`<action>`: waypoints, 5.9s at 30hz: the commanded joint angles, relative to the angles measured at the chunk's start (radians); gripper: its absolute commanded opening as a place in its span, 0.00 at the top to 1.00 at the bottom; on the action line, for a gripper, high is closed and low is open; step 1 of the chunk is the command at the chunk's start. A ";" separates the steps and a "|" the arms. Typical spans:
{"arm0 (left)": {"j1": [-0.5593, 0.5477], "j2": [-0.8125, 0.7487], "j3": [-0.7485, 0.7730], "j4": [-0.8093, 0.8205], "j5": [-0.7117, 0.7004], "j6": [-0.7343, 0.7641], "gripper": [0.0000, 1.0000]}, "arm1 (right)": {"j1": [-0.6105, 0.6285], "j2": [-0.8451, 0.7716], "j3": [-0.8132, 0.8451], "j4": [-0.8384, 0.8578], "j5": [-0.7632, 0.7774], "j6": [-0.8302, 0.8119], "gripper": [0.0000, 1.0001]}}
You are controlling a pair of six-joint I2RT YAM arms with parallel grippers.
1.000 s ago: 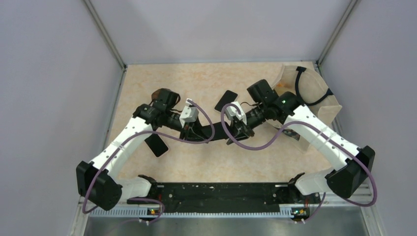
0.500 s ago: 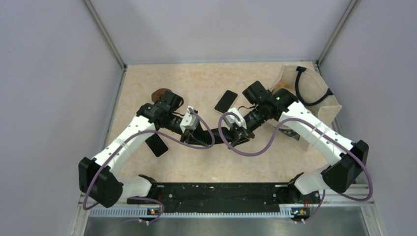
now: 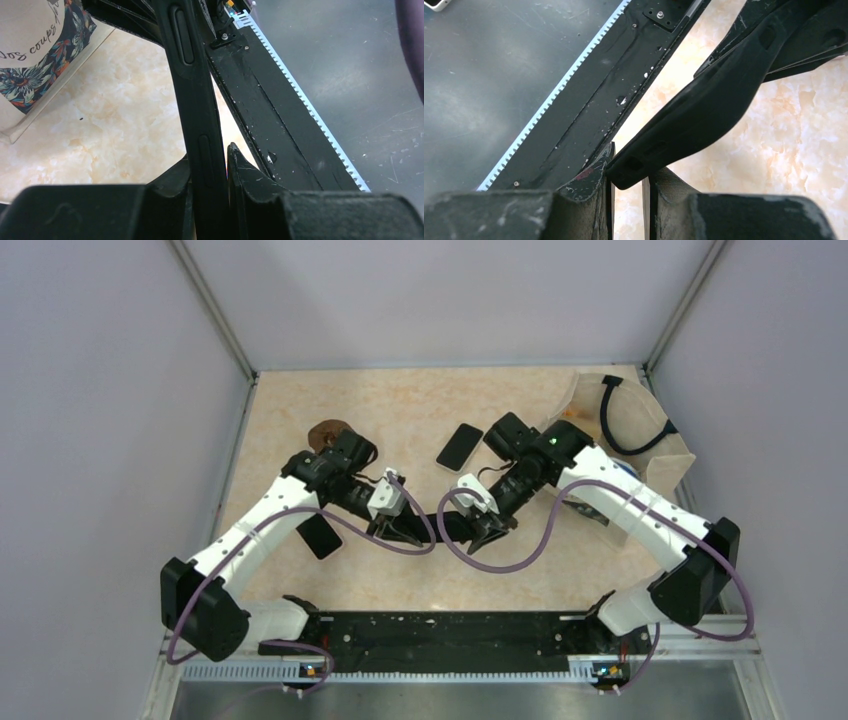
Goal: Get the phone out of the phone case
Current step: Remove the phone case from the phone.
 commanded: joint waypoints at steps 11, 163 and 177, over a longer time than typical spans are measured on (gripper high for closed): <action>-0.092 0.009 -0.043 -0.084 -0.067 0.118 1.00 | -0.002 0.025 0.106 0.041 -0.053 -0.059 1.00; 0.132 -0.215 -0.200 0.316 0.004 -0.269 1.00 | -0.063 0.010 0.015 0.636 0.212 0.845 0.83; 0.131 -0.206 -0.148 0.305 0.063 -0.247 1.00 | -0.041 0.005 -0.090 0.683 0.287 0.820 0.85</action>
